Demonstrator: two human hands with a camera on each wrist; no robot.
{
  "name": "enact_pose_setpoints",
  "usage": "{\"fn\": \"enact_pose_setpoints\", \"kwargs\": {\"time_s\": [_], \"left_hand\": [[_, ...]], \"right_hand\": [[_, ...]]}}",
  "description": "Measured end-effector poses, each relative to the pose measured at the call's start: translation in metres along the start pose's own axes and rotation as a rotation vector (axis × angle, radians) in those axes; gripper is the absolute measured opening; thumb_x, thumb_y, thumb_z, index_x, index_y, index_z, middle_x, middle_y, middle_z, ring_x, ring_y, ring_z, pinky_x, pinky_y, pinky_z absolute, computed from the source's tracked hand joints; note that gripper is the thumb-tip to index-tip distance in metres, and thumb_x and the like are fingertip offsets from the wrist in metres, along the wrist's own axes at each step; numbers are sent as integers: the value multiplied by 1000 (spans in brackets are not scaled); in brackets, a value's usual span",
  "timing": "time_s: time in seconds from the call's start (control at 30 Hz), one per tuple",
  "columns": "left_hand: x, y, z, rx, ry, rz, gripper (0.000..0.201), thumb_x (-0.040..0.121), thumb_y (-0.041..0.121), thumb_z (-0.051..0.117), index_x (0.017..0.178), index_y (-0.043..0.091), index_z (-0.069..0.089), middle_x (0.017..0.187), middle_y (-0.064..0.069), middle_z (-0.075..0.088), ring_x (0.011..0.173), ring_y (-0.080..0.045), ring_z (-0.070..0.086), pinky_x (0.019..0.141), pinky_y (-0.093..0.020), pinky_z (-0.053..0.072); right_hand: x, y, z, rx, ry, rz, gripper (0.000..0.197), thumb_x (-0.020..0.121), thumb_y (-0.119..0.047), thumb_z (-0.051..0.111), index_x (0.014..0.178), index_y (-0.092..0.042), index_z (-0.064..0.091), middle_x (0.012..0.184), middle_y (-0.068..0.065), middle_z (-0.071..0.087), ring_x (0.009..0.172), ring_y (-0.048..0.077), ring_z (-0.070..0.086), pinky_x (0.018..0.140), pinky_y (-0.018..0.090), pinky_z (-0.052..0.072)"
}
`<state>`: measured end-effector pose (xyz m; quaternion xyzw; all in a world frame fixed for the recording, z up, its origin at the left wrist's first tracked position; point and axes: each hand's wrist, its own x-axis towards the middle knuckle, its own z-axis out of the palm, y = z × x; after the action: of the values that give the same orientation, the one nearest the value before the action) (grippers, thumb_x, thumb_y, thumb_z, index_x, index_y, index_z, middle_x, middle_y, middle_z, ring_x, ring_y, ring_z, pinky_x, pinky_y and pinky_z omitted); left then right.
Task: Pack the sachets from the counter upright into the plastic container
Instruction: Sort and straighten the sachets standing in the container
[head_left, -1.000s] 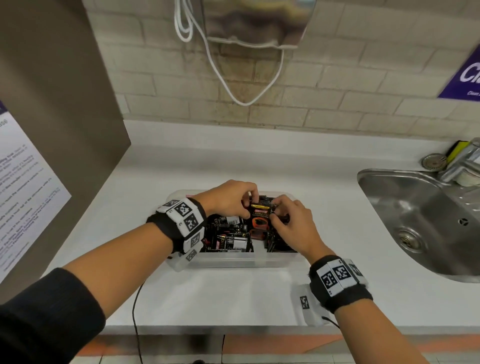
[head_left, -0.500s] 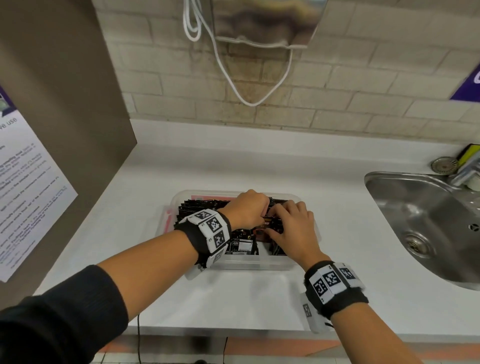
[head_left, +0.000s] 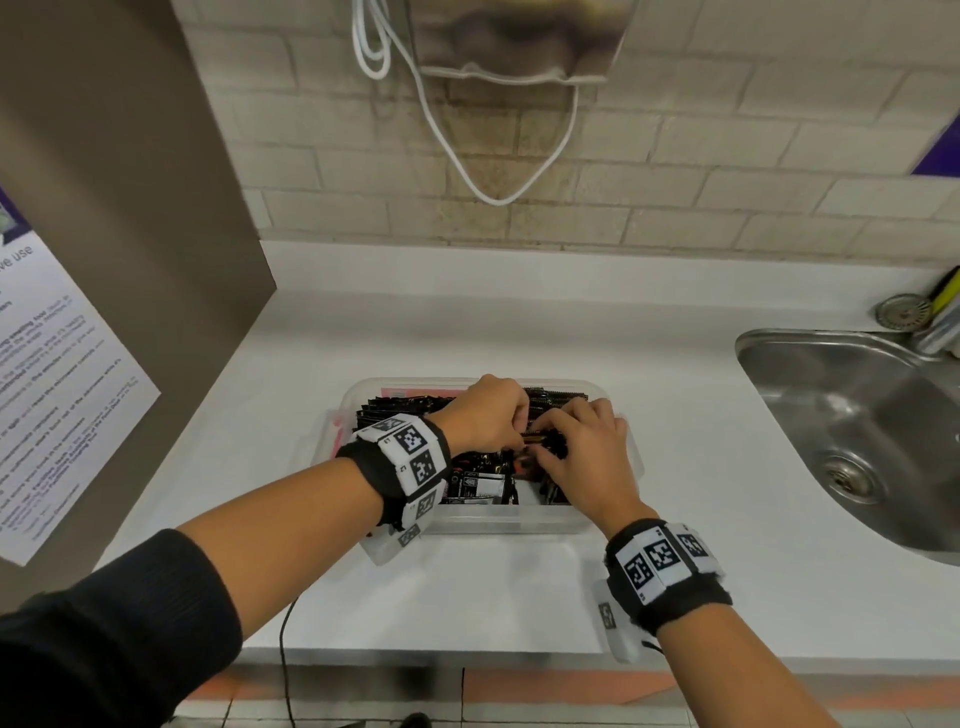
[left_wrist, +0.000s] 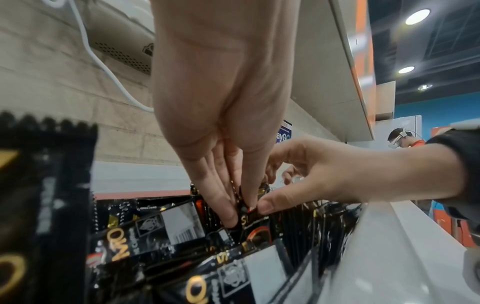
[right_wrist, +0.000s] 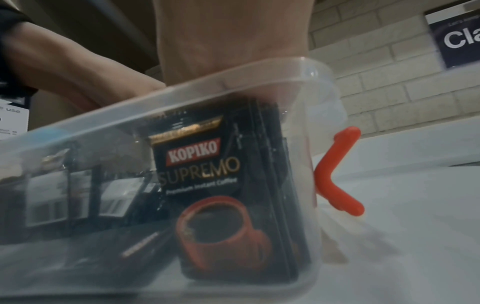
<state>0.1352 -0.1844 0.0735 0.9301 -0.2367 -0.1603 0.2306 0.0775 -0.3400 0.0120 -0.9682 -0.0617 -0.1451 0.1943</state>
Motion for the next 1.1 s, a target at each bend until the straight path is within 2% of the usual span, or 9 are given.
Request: {"fn": "enact_pose_setpoints", "kwargs": {"time_s": [0.13, 0.27, 0.37, 0.47, 0.57, 0.67, 0.87, 1.0, 1.1], "left_hand": [[1, -2, 0, 68, 17, 1, 7, 88, 2, 72, 83, 7, 70, 84, -4, 70, 79, -19, 66, 66, -23, 49], [2, -2, 5, 114, 3, 5, 15, 84, 7, 75, 79, 14, 64, 79, 3, 63, 76, -16, 61, 67, -25, 47], [4, -7, 3, 105, 16, 1, 24, 79, 15, 81, 84, 18, 58, 81, 3, 61, 74, -17, 58, 62, -29, 46], [5, -15, -5, 81, 25, 9, 39, 75, 26, 87, 95, 19, 54, 86, 5, 55, 81, -19, 55, 68, -33, 46], [4, -20, -9, 122, 36, 44, 45, 78, 25, 84, 111, 20, 54, 104, 3, 47, 102, -17, 45, 83, -34, 46], [0, -24, -12, 215, 17, 59, 40, 82, 15, 75, 115, 20, 54, 108, 3, 44, 109, -16, 37, 86, -37, 47], [-11, -32, -22, 59, -52, 86, 22, 89, -1, 57, 93, 18, 67, 90, 7, 62, 77, -9, 55, 68, -22, 43], [-19, -34, -21, 38, -117, 78, 21, 93, 11, 60, 111, 15, 70, 93, 6, 65, 77, -7, 58, 66, -16, 44], [-20, -33, -17, 157, -236, 76, 32, 88, 31, 71, 114, 14, 65, 98, 1, 63, 90, -20, 61, 77, -32, 53]], "right_hand": [[1, 0, 0, 97, 20, -32, 26, 81, -29, 79, 105, -25, 71, 102, -5, 60, 104, 20, 46, 84, 34, 32], [-1, -1, -3, 143, 78, -74, 16, 78, -23, 81, 87, -20, 69, 88, -8, 52, 93, 18, 44, 81, 36, 37], [-4, -2, -5, 130, -13, -102, 23, 81, -43, 75, 71, -24, 67, 66, -13, 56, 84, 14, 46, 81, 37, 34], [-5, -4, -3, 64, -105, -140, 41, 88, -59, 60, 65, -27, 71, 54, -12, 58, 76, 8, 44, 84, 35, 34], [-6, -5, -2, -5, -156, -194, 57, 93, -66, 41, 66, -29, 73, 54, -14, 59, 76, 7, 43, 86, 35, 32], [-6, -5, -1, -161, -186, -231, 70, 95, -71, 23, 69, -31, 74, 54, -12, 58, 77, 9, 39, 85, 39, 31], [0, -5, 2, -315, -283, -208, 76, 94, -68, 8, 73, -32, 71, 59, -9, 56, 84, 14, 37, 84, 41, 27], [0, -4, 4, -340, -308, -195, 72, 93, -66, 7, 82, -34, 71, 65, -11, 53, 86, 14, 33, 84, 41, 26], [-1, -4, 3, -336, -275, -191, 65, 93, -63, 11, 83, -33, 69, 67, -12, 53, 85, 13, 31, 81, 40, 25]]}}
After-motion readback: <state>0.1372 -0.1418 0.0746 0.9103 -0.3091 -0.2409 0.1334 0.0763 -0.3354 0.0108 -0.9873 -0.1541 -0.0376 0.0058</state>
